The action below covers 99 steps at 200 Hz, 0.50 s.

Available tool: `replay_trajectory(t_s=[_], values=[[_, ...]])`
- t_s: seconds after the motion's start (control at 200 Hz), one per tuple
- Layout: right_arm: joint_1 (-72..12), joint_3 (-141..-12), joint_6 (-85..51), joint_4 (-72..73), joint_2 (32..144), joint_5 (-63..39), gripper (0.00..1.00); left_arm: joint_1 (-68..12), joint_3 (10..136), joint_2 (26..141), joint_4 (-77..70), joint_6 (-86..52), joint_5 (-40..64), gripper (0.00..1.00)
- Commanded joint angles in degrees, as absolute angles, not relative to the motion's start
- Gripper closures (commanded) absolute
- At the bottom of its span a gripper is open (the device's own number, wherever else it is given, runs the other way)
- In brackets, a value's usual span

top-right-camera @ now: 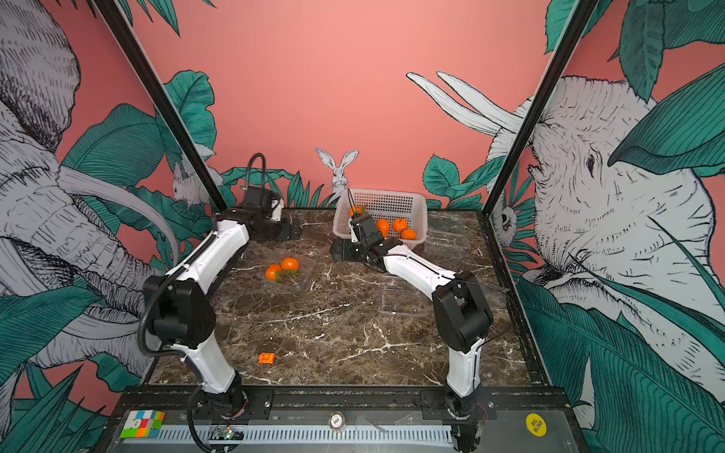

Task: Take oranges out of containers
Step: Move the packing box to the center of the board.

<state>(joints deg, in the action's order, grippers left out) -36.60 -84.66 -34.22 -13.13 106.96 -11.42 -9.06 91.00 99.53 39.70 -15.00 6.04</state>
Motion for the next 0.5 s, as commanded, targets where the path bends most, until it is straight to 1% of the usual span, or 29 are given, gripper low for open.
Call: replay_trajectory(t_s=[0.0, 0.06, 0.13, 0.26, 0.49], values=[[-37.3, -84.4, -35.4, -10.0, 107.4, -11.7, 0.02, -0.4, 81.8, 94.7, 38.9, -19.2, 8.8, 0.01], [-37.5, -84.8, -35.4, -9.9, 108.0, -11.7, 0.01, 3.2, 77.8, 94.2, 36.3, -21.1, 13.2, 0.01], [-37.7, -85.6, -35.4, -9.8, 109.1, -11.7, 0.01, 5.1, 75.2, 95.3, 34.8, -22.4, 17.9, 0.01], [-38.8, -87.4, -35.6, -8.6, 112.0, -11.3, 0.02, 5.2, 71.4, 96.8, 30.0, -25.4, 24.3, 0.01], [-41.7, -91.7, -37.8, -7.2, 118.1, -11.9, 0.02, 5.1, 69.3, 100.4, 22.3, -30.1, 30.8, 0.01]])
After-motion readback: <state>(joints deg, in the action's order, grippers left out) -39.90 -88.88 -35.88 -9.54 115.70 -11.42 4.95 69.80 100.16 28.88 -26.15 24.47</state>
